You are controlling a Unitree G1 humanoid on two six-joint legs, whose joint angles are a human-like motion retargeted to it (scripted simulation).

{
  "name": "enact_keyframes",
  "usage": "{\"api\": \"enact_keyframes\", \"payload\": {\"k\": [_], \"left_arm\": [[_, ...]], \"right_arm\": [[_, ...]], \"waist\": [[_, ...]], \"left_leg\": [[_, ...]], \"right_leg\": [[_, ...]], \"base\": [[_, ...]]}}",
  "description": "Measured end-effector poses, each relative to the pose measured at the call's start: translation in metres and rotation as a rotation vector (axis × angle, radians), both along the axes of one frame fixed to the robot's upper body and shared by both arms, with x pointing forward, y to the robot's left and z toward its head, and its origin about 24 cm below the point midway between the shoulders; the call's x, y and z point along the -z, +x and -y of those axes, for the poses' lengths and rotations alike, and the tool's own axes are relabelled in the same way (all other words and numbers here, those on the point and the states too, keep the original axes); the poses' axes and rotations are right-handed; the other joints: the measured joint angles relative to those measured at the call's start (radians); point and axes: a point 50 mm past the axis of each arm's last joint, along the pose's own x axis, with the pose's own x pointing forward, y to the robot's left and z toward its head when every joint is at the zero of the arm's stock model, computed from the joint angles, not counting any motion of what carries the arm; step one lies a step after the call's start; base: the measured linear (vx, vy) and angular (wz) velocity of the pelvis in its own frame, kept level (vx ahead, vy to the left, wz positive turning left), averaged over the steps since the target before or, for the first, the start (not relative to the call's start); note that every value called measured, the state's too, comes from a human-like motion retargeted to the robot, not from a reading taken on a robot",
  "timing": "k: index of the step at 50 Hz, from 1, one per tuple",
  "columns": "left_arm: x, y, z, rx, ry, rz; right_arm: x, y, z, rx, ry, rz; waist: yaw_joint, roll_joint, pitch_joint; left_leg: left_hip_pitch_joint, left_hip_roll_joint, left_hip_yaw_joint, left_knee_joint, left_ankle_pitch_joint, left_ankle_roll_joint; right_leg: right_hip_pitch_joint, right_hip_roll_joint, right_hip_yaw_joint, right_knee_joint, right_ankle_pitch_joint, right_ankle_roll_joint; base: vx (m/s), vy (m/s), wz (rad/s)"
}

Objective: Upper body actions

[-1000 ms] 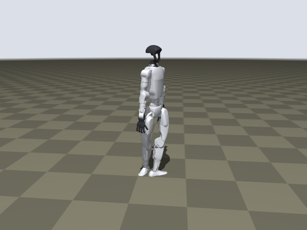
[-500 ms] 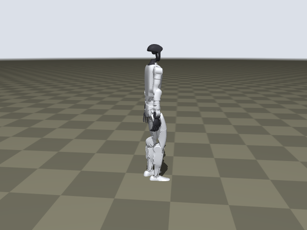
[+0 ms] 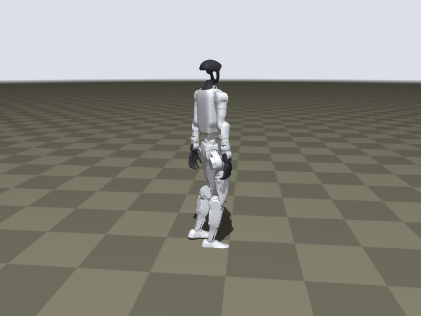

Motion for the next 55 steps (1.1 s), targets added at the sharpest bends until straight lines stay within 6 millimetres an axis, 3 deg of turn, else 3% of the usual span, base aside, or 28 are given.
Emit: {"api": "enact_keyframes", "payload": {"k": [3, 5, 7, 9, 13, 18, 21, 24, 30, 35, 40, 44, 48, 51, 53, 55], "left_arm": [[0.001, 0.008, 0.001, 0.023, -0.001, 0.026], [0.001, 0.013, 0.001, 0.045, -0.003, 0.042], [0.002, 0.019, 0.000, 0.072, -0.008, 0.056], [0.002, 0.026, -0.001, 0.094, -0.012, 0.067], [0.001, 0.036, -0.006, 0.121, -0.017, 0.072], [-0.002, 0.053, -0.022, 0.230, -0.019, 0.092], [-0.002, 0.057, -0.025, 0.294, 0.009, 0.097], [-0.001, 0.059, -0.018, 0.289, 0.000, 0.117], [0.001, 0.057, -0.002, 0.275, -0.061, 0.130], [0.001, 0.061, -0.004, 0.386, -0.046, 0.132], [0.001, 0.057, -0.005, 0.441, -0.018, 0.124], [0.002, 0.045, 0.000, 0.391, -0.034, 0.100], [0.003, 0.034, 0.009, 0.331, -0.052, 0.086], [0.003, 0.027, 0.014, 0.287, -0.066, 0.086], [0.003, 0.024, 0.015, 0.258, -0.064, 0.094], [0.003, 0.025, 0.014, 0.229, -0.060, 0.109]], "right_arm": [[0.000, -0.004, 0.001, -0.011, 0.003, -0.011], [0.000, -0.006, 0.002, -0.022, -0.003, -0.017], [0.000, -0.005, 0.004, -0.030, -0.014, -0.018], [-0.001, 0.001, 0.006, -0.039, -0.020, -0.005], [-0.001, 0.011, 0.004, -0.043, -0.031, 0.036], [-0.001, -0.005, 0.009, 0.022, -0.062, -0.019], [-0.002, -0.022, 0.017, 0.043, -0.073, -0.081], [-0.004, -0.024, 0.027, 0.055, -0.114, -0.083], [-0.006, 0.001, 0.037, 0.134, -0.135, -0.002], [-0.007, 0.016, 0.038, 0.267, -0.093, 0.049], [-0.007, 0.001, 0.041, 0.374, -0.118, -0.004], [-0.009, -0.027, 0.041, 0.472, -0.159, -0.107], [-0.013, -0.066, 0.036, 0.629, -0.157, -0.233], [-0.015, -0.087, 0.029, 0.728, -0.177, -0.294], [-0.015, -0.090, 0.026, 0.746, -0.177, -0.305], [-0.013, -0.079, 0.023, 0.701, -0.152, -0.290]], "waist": [[0.057, -0.005, 0.006], [0.108, 0.002, 0.014], [0.116, 0.010, 0.017], [0.080, 0.013, 0.028], [-0.036, 0.030, 0.042], [-0.066, 0.054, 0.063], [-0.034, 0.055, 0.060], [-0.038, 0.065, 0.054], [-0.112, 0.100, 0.018], [-0.142, 0.125, -0.013], [-0.110, 0.138, -0.051], [-0.139, 0.178, -0.091], [-0.153, 0.172, -0.135], [-0.096, 0.101, -0.156], [-0.047, 0.041, -0.145], [-0.015, 0.005, -0.115]], "left_leg": [[-0.015, -0.057, -0.221, 0.003, -0.009, 0.021], [-0.008, -0.072, -0.346, -0.033, 0.010, -0.016], [0.004, -0.055, -0.340, -0.059, 0.004, -0.041], [0.003, -0.049, -0.236, -0.081, -0.003, 0.015], [-0.007, -0.028, -0.137, -0.109, 0.005, 0.037], [0.013, 0.020, 0.020, -0.137, -0.001, 0.043], [0.047, 0.039, 0.150, -0.170, -0.014, 0.043], [0.076, 0.062, 0.286, -0.197, -0.033, 0.036], [0.131, 0.091, 0.654, -0.248, -0.087, -0.006], [0.161, 0.094, 0.902, -0.241, -0.144, -0.080], [0.196, 0.088, 1.063, -0.211, -0.181, -0.166], [0.247, 0.098, 1.098, -0.193, -0.166, -0.196], [0.288, 0.106, 1.039, -0.111, -0.060, -0.128], [0.298, 0.084, 1.007, 0.008, 0.047, 0.012], [0.283, 0.073, 0.954, 0.129, 0.098, 0.116], [0.266, 0.083, 0.899, 0.242, 0.106, 0.117]], "right_leg": [[-0.020, 0.003, 0.078, -0.006, 0.029, 0.001], [-0.038, 0.022, 0.145, -0.009, 0.054, 0.000], [-0.059, 0.031, 0.187, -0.012, 0.080, 0.008], [-0.074, 0.036, 0.202, -0.023, 0.110, 0.009], [-0.119, 0.055, 0.202, -0.024, 0.134, -0.018], [-0.110, 0.013, -0.100, -0.028, 0.017, -0.085], [-0.108, 0.004, -0.217, -0.044, -0.045, -0.088], [-0.114, -0.011, -0.360, -0.042, -0.092, -0.077], [-0.072, 0.013, -0.780, -0.057, -0.156, -0.056], [-0.038, 0.050, -0.970, -0.068, -0.173, -0.039], [-0.009, 0.071, -1.098, -0.069, -0.139, -0.003], [-0.012, 0.074, -0.995, -0.033, -0.118, -0.038], [0.012, 0.041, -0.921, -0.008, -0.159, -0.022], [0.009, -0.038, -0.793, 0.008, -0.161, -0.011], [0.003, -0.092, -0.679, 0.012, -0.155, -0.015], [-0.004, -0.121, -0.567, 0.014, -0.147, -0.026]], "base": [[0.03, 0.09, -1.74], [0.01, 0.13, -2.20], [-0.02, 0.16, -1.79], [-0.13, 0.10, -1.15], [-0.24, 0.08, -1.02], [-0.26, 0.05, -1.88], [-0.19, -0.01, -2.69], [-0.33, -0.09, -2.90], [-0.42, -0.16, -3.14], [-0.35, -0.25, -3.21], [-0.11, -0.19, -2.81], [0.02, -0.23, -1.57], [0.23, -0.24, -0.98], [0.28, -0.16, -1.83], [0.23, -0.24, -2.51], [0.13, -0.31, -2.59]]}}
